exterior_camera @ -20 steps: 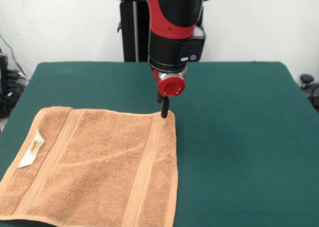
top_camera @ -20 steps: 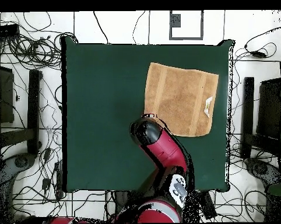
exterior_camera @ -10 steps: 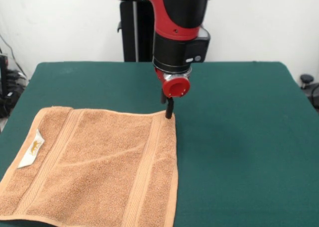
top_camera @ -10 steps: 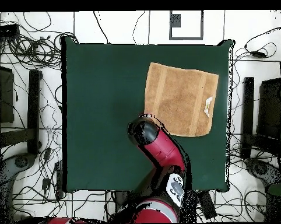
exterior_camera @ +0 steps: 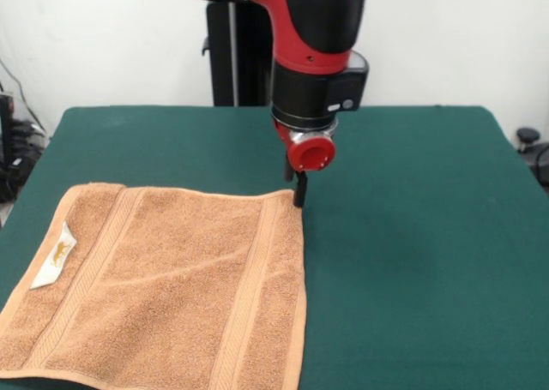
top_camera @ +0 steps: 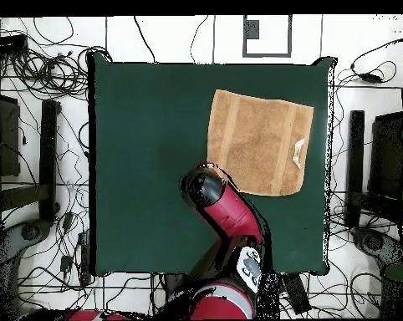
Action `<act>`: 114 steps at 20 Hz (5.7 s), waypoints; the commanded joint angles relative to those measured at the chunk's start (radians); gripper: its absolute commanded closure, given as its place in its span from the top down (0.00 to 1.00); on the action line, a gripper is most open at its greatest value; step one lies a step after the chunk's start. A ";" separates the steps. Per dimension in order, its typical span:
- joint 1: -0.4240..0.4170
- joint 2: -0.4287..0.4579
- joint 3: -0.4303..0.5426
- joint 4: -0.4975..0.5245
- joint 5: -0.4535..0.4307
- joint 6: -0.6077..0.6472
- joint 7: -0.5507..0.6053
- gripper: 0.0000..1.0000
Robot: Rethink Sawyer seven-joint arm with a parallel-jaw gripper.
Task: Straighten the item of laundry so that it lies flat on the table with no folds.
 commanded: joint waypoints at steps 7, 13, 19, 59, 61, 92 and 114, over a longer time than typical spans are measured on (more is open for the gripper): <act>-0.051 0.096 0.193 0.024 0.017 -0.126 0.190 1.00; -0.074 0.087 0.210 0.038 0.005 -0.134 0.182 1.00; -0.073 0.075 0.206 0.042 0.002 -0.118 0.183 1.00; -0.121 0.038 0.269 0.134 -0.010 -0.184 0.185 1.00; -0.129 0.045 0.277 0.131 -0.014 -0.194 0.183 1.00; -0.084 0.078 0.226 0.079 0.015 -0.151 0.202 0.00; -0.114 -0.001 0.218 0.123 -0.001 -0.090 0.181 0.00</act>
